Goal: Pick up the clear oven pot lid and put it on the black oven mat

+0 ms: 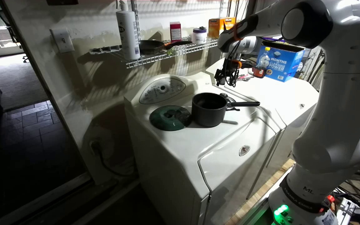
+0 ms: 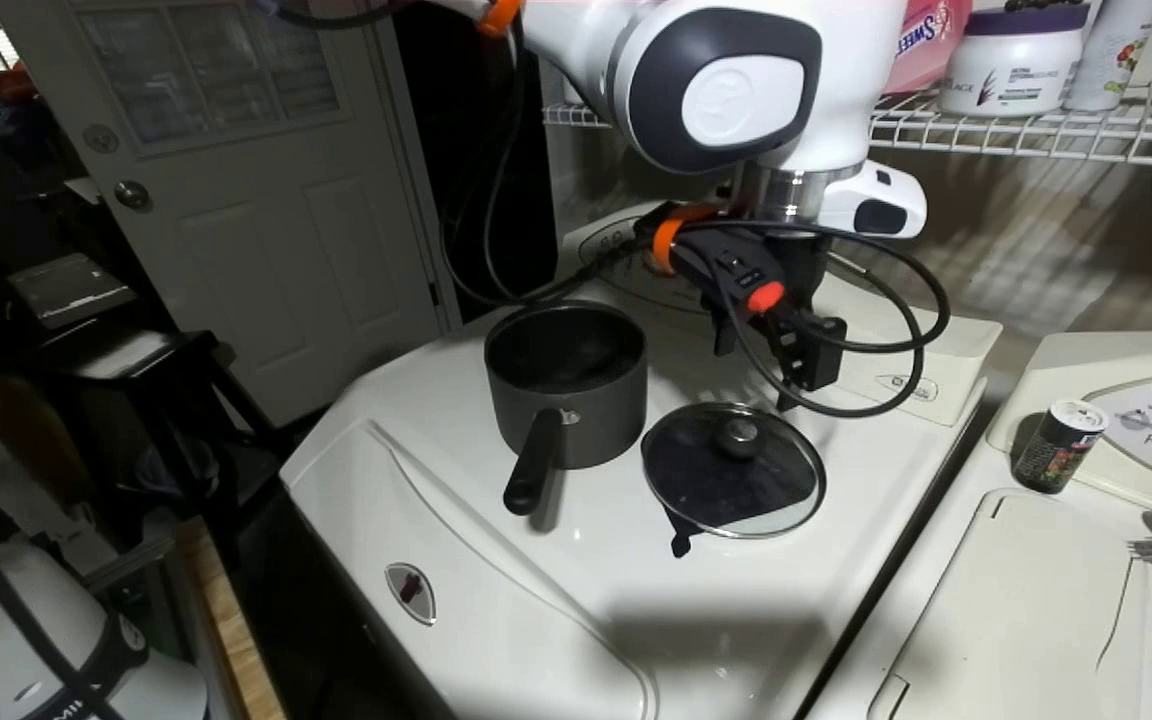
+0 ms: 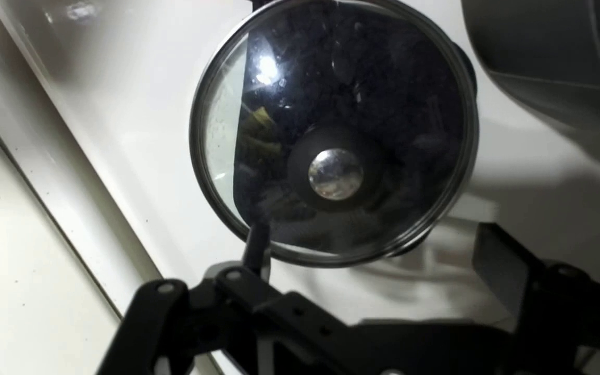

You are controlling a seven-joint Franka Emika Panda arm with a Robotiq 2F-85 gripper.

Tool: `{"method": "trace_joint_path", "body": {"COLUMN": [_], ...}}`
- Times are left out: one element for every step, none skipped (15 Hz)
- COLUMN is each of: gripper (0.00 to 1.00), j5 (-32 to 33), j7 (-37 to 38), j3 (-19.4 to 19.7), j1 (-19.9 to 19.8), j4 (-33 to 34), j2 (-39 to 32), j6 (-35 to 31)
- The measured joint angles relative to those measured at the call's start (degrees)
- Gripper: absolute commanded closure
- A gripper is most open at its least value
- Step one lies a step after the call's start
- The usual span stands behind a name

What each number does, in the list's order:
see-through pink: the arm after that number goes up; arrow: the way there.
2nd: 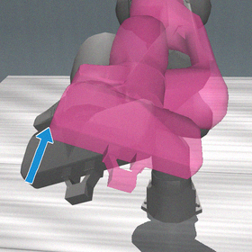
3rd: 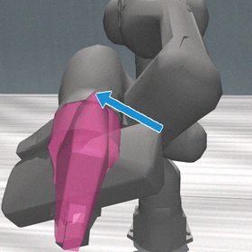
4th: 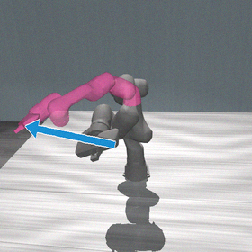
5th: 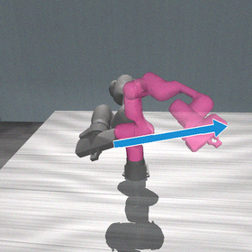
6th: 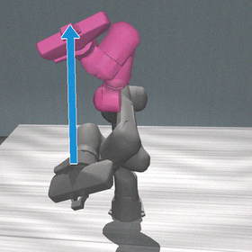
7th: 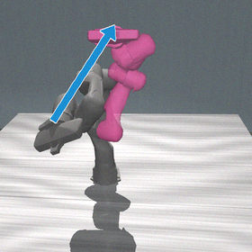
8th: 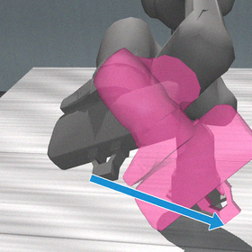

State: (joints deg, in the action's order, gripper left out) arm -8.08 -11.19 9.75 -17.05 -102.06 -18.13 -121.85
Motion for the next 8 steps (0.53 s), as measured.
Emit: {"method": "trace_joint_path", "body": {"gripper": [0.0,0.0,0.0,0.0,0.0,0.0,0.0,0.0], "j5": [0.03,0.04,0.1,0.14,0.17,0.31,0.33,0.4], "j7": [-0.02,-0.02,-0.02,0.0,0.04,0.17,0.34,0.53], "j3": [0.0,0.0,0.01,0.04,0.1,0.2,0.32,0.47], "j1": [0.06,0.12,0.18,0.23,0.25,0.29,0.3,0.32], "j4": [-0.34,-0.85,-1.52,-2.22,-2.97,-3.72,-4.53,-5.24], "j2": [1.43,3.03,4.7,6.49,8.22,9.92,11.57,13.09], "j6": [0.0,0.0,0.0,0.01,0.04,0.07,0.08,0.15]}}
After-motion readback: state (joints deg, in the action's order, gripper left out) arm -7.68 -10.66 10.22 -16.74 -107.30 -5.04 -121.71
